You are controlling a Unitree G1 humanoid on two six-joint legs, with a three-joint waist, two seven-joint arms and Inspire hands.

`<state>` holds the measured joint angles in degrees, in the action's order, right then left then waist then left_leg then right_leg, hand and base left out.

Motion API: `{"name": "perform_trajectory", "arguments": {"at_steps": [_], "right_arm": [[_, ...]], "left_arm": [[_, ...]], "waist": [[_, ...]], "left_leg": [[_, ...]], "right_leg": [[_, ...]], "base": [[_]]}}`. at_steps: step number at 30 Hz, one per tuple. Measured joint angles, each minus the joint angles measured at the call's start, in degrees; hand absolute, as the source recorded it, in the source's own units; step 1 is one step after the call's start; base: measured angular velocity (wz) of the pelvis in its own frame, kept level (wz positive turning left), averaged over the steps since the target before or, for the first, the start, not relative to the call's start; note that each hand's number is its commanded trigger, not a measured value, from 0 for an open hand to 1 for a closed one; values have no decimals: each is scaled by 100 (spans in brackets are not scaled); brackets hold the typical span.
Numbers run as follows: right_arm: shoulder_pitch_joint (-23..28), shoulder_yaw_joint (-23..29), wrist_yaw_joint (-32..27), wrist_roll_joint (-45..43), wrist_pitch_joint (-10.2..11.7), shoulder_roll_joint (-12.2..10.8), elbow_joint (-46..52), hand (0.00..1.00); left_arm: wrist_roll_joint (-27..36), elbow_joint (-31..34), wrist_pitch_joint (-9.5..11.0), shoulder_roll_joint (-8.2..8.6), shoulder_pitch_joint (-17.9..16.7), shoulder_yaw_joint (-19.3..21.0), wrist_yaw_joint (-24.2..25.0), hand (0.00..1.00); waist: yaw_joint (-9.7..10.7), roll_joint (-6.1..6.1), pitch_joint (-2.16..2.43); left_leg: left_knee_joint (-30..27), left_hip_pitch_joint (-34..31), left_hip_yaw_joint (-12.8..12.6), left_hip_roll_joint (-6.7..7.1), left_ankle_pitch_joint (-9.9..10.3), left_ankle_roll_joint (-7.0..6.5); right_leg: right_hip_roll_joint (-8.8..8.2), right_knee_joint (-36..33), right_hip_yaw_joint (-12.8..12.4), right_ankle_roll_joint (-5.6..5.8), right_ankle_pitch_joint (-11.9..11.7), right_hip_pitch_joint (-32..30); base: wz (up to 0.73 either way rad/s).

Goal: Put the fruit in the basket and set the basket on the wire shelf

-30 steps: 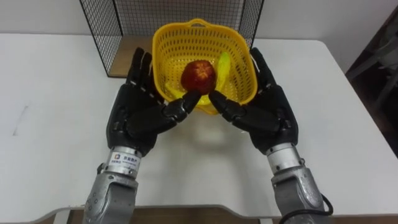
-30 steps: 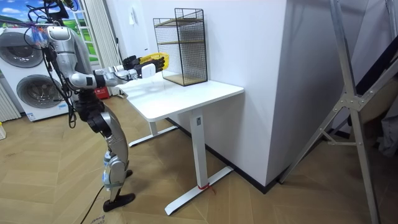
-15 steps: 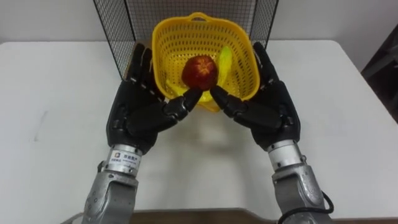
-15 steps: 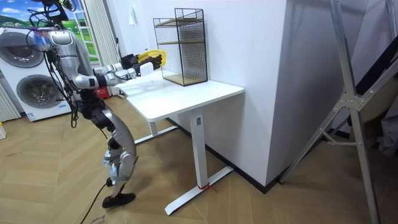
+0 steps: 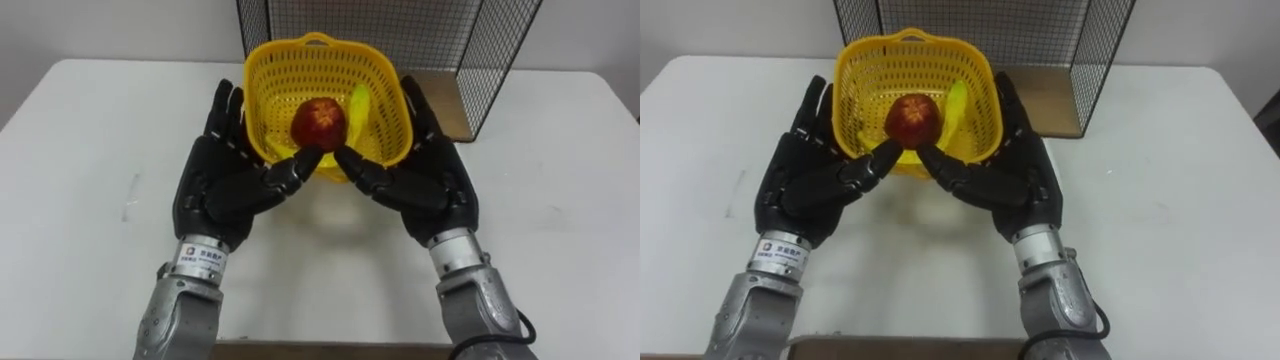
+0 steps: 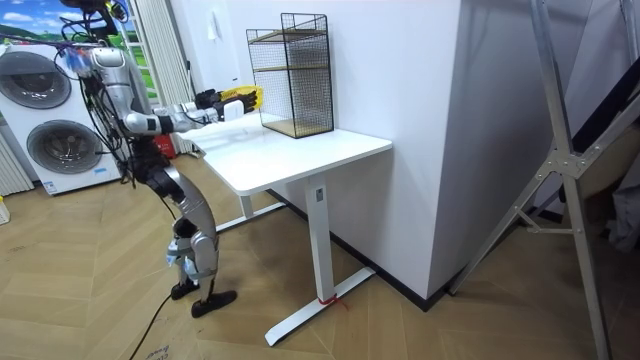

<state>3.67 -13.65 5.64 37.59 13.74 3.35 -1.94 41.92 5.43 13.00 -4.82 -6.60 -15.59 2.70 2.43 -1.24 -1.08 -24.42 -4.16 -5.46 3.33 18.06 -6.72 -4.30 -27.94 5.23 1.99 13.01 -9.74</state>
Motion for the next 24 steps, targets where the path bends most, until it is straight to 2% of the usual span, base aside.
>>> {"name": "perform_trajectory", "arguments": {"at_steps": [4, 9, 15, 21, 23, 24], "right_arm": [[0, 23, -1, 14, -6, 10, 3, 0], [0, 23, 0, 42, -10, 47, 24, 0], [1, 25, 0, 99, -67, 54, 52, 0], [9, 23, 0, 261, -76, 62, 53, 0], [10, 21, 0, 261, -69, 43, 53, 0], [15, 20, 0, 252, -69, 50, 53, 0]], "left_arm": [[-47, 0, -46, -1, 0, 0, 4, 0], [-38, 16, -59, -16, 3, -13, 4, 0], [-40, 17, -57, -17, 5, -14, 1, 0], [-42, 16, -57, -21, 2, -18, 0, 0], [-66, 16, -39, -21, 3, -21, 0, 0], [-93, 16, -36, -25, 2, -24, 2, 0]], "waist": [[6, -18, 19], [71, -1, 57], [70, 27, 79], [49, 57, 70], [53, 72, 68], [43, 77, 64]], "left_leg": [[202, 96, -103, -153, -24, 38], [281, 115, -105, -180, -38, 63], [381, 242, -154, -204, -41, 67], [467, 441, -295, -229, -40, 69], [400, 440, -369, -261, -27, 93], [259, 397, -394, -291, 6, 149]], "right_leg": [[190, 464, -52, -37, -209, 163], [233, 635, -50, -41, -214, 194], [259, 744, -50, -42, -212, 303], [296, 828, -154, -41, -211, 458], [314, 806, -157, -53, -201, 469], [341, 766, -175, -74, -179, 469]], "base": [[-18], [-2], [-3], [-11], [-8], [-9]]}}
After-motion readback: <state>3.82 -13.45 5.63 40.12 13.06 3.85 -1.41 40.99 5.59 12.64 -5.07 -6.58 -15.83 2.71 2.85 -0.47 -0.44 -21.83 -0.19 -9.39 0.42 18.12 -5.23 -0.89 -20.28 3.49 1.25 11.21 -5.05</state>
